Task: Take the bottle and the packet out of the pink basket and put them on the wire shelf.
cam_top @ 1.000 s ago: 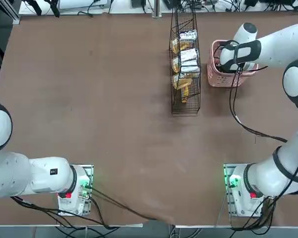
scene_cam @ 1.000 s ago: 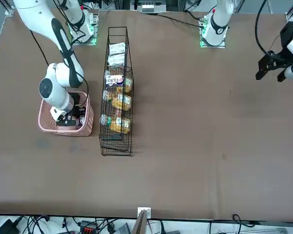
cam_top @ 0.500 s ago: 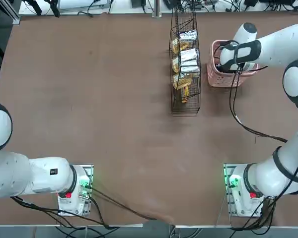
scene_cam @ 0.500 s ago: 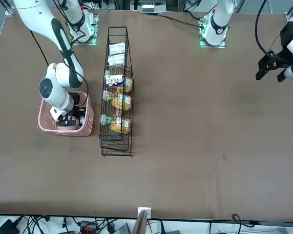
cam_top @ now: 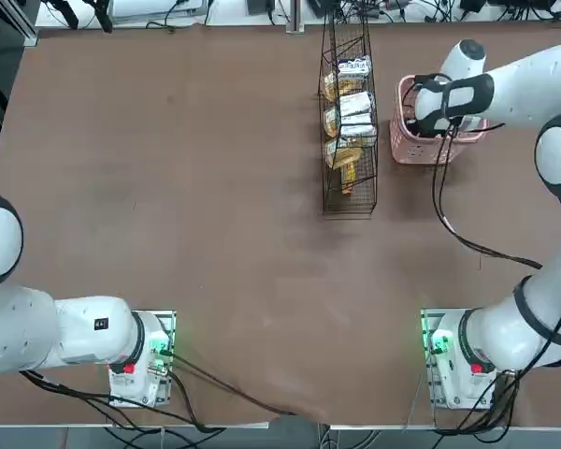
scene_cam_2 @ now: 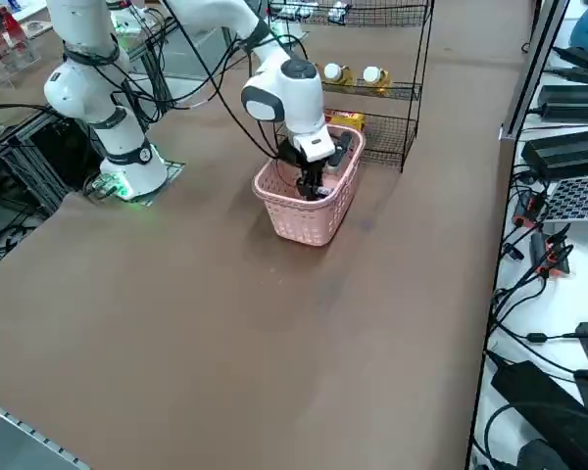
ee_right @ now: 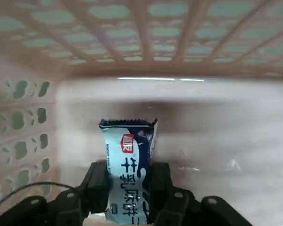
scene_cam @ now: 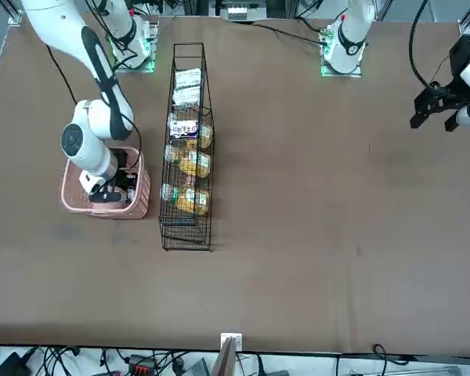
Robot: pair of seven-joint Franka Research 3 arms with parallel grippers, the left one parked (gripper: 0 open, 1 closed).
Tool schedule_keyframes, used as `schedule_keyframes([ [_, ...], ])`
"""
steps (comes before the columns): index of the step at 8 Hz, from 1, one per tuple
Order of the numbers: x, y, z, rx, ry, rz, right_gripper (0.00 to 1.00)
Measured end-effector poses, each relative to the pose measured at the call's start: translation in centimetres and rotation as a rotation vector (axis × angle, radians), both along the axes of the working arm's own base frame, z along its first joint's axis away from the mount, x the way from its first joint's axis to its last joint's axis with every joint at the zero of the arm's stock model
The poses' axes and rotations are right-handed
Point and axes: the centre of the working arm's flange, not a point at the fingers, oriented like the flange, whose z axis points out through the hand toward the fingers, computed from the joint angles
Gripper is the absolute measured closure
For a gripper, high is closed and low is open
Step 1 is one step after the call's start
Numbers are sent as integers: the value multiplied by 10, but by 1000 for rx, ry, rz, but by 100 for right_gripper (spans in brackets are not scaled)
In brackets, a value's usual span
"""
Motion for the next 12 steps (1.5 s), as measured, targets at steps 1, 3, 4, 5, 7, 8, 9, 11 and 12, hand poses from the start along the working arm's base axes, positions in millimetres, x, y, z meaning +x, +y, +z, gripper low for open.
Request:
schedule_keyframes([
  [1, 2, 1, 9, 4, 7, 2, 56],
  [3, 9, 3, 37, 14, 32, 13, 56],
  [4, 13, 3, 52, 12, 35, 24, 56],
  [5, 16, 1, 66, -3, 42, 44, 56],
  [7, 25, -3, 100, -18, 69, 64, 56],
  [8, 30, -3, 119, -16, 77, 66, 56],
  [9, 36, -3, 138, -14, 90, 68, 56],
  [11, 48, -5, 181, -10, 108, 70, 56],
  [12, 54, -4, 204, -8, 106, 74, 56],
])
